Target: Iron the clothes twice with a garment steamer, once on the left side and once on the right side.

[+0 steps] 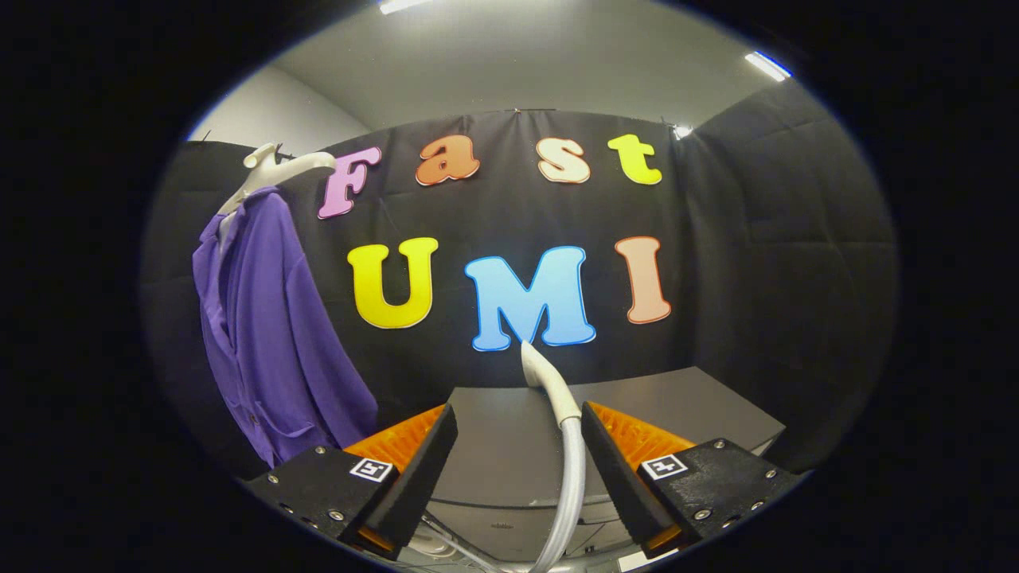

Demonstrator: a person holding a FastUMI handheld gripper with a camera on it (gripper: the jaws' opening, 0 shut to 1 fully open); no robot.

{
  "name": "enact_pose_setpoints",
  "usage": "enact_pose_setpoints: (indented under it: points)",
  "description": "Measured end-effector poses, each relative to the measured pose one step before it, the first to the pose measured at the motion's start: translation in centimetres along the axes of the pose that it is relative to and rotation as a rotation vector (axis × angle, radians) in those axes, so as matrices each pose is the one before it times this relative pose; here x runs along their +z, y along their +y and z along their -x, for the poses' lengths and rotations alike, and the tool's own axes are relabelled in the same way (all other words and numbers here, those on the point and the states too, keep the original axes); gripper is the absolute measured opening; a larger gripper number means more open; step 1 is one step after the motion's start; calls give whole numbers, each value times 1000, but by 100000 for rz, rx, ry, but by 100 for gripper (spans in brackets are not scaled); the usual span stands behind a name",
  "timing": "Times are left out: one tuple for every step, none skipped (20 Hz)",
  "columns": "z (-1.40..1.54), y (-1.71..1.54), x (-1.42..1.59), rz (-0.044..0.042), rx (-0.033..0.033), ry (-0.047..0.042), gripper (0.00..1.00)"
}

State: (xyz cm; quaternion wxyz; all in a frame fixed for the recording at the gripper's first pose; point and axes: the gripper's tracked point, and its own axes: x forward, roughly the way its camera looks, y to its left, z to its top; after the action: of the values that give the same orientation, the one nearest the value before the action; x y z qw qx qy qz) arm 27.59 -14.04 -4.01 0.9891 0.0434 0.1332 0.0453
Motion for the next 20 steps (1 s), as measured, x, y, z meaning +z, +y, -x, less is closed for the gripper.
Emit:
enact_pose_setpoints:
  points:
    - [-1574,-957,-261,-2204,501,1865,97]
    - [-1550,-747,-204,-2652,929,2391,97]
    - [-1432,-798,-301,-2821,997,2878,97]
    - [-1396,-761,-335,-2474,663,2278,96]
    - [-1291,-963,-364,-1978,217,2258,96]
    - [-1181,-521,-235,-1690,1565,2130,96]
    - [-1127,-346,-473,-2726,1871,2808,95]
    - [-1040,-397,-226,-3881,2069,3142,95]
    - [-958,-367,-480,-3724,1750,3347,95]
    - [-778,-279,-272,-3647,1610,3032,95]
    - [-775,-241,-350,-3398,2074,2870,95]
    - [-821,-136,90,-3735,2215,1554,95]
    - [-768,-212,88,-4158,2441,2037,95]
    - [-879,14,-354,-4899,2815,2983,95]
    - [-479,-319,77,-4825,1657,1940,95]
    - [-569,-244,171,-4471,1729,1548,95]
    - [-433,-306,238,-3550,1347,1261,95]
    - [-228,-370,-52,-2740,919,1005,95]
    - [-231,-240,197,-2488,801,489,95]
    - [-318,-57,186,-2443,1284,562,95]
